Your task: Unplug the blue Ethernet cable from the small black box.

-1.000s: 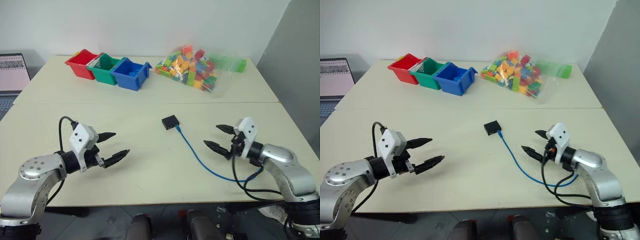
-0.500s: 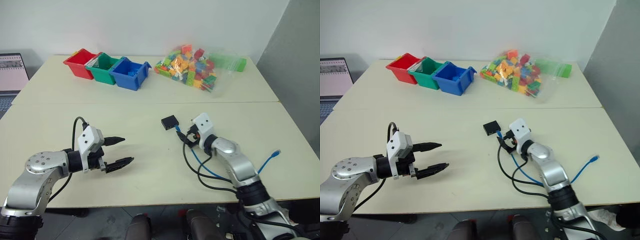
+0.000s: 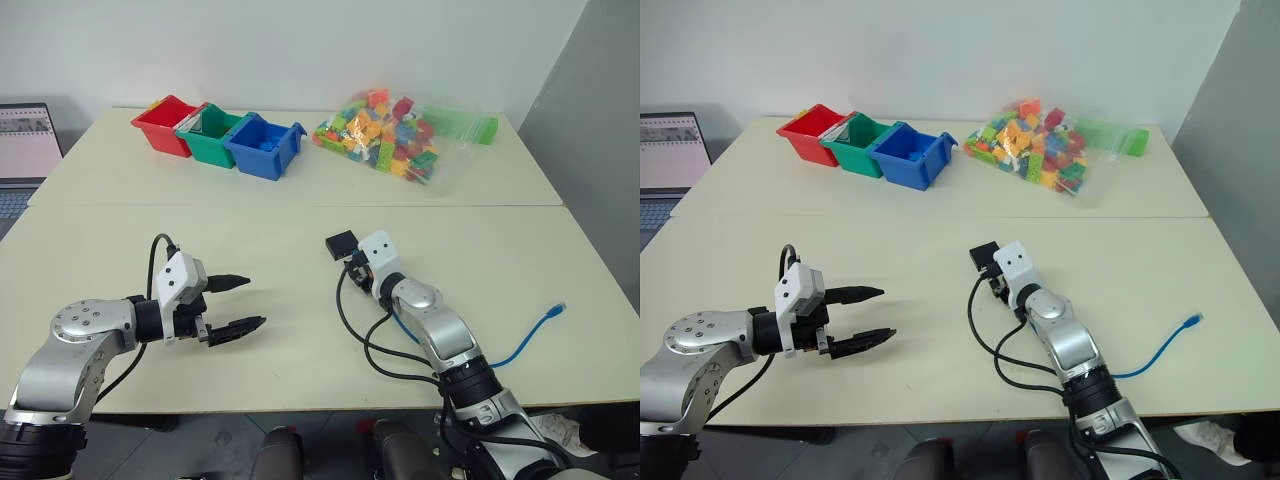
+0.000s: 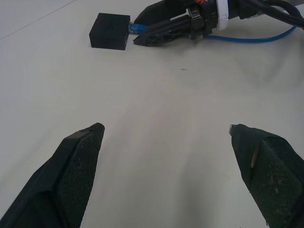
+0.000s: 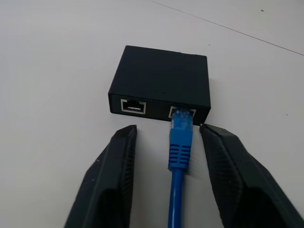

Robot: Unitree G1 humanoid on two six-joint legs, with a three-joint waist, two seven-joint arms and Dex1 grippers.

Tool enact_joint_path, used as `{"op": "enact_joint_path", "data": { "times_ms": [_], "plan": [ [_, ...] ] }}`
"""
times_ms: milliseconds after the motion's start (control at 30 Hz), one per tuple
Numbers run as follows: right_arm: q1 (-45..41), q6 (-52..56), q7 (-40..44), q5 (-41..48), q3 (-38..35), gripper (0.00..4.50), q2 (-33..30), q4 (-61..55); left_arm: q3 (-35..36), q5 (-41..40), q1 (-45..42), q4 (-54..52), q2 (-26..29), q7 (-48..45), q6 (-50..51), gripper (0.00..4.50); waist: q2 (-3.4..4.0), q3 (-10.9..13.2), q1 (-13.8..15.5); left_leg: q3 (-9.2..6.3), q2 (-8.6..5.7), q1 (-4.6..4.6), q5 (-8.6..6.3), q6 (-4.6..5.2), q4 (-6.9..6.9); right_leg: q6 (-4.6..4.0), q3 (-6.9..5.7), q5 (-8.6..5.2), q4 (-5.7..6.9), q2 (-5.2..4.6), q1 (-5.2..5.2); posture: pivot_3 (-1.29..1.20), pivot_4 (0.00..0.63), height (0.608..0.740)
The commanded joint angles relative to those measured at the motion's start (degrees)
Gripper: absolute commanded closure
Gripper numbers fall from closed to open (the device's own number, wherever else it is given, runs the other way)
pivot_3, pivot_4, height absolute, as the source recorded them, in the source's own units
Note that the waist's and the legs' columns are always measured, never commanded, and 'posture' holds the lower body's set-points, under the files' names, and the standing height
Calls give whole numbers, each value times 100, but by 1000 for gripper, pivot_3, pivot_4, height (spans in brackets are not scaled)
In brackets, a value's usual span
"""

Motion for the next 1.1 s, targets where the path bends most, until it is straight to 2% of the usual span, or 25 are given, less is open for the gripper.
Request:
{"op": "enact_joint_path", "data": {
  "times_ms": [33, 133, 200, 300, 433, 633, 767, 1000, 1100],
  "plan": [
    [48, 65, -1, -158, -47, 3226, -186, -321, 231, -241, -147, 48, -111, 161, 102, 0, 0, 0, 3, 0, 0, 0, 0, 0, 0, 0, 0, 0, 0, 0, 0, 0, 150, 740],
    [52, -197, 280, -174, 48, 3994, -373, -421, 359, -713, -361, 145, -184, 352, 854, 0, 0, 0, 9, -1, -1, -1, 0, 0, 1, 0, -4, 0, 0, 0, 1, 0, 150, 740],
    [62, -523, 639, -143, 187, 4328, -562, -560, 471, -1081, -518, 174, -217, 411, 1305, 0, -1, 0, -4, -1, 0, -1, 0, 0, 1, 1, -6, 0, -1, 1, 0, 0, 150, 740],
    [69, -1158, 1373, -58, 412, 4342, -973, -754, 548, -1731, -801, 236, -195, 316, 2084, 0, -2, 2, -20, 0, 0, -1, 0, 0, 0, 1, -7, 0, -1, 3, 0, 0, 150, 740],
    [-171, -3164, 2596, -70, 721, 4342, -1760, -926, 210, -2110, -1232, 505, -49, -78, 2854, 0, 0, 10, -23, 0, -1, -1, 0, 0, 0, 1, -10, -1, -1, 5, 1, 0, 150, 740],
    [-589, -4943, 3566, 191, 752, 4344, -2153, -763, 69, -2614, -1815, 469, -42, -240, 3619, 0, -4, 14, -22, -6, 3, 0, 0, 0, 1, 1, -13, 0, 0, 10, 3, 0, 150, 740],
    [-775, -5312, 3871, 222, 743, 4345, -2195, -707, 16, -2875, -1920, 327, -129, -228, 3935, 0, -4, 14, -22, -3, 2, 1, 0, 0, 3, 0, -9, 0, 0, 9, 5, 0, 150, 740],
    [-907, -5183, 4033, 348, 620, 4345, -2131, -692, -26, -2975, -1863, 150, -178, -166, 4037, 0, -4, 14, -4, -7, 1, 3, 1, -1, 5, -3, -11, 2, 5, 6, 7, 0, 150, 740],
    [-943, -5146, 4014, 325, 584, 4346, -2109, -645, -2, -3017, -1870, 217, -172, -128, 4124, 494, -4, 14, -4, -7, 1, 3, 1, -1, 5, -3, -11, 2, 6, 6, 7, 0, 150, 740]
  ]
}}
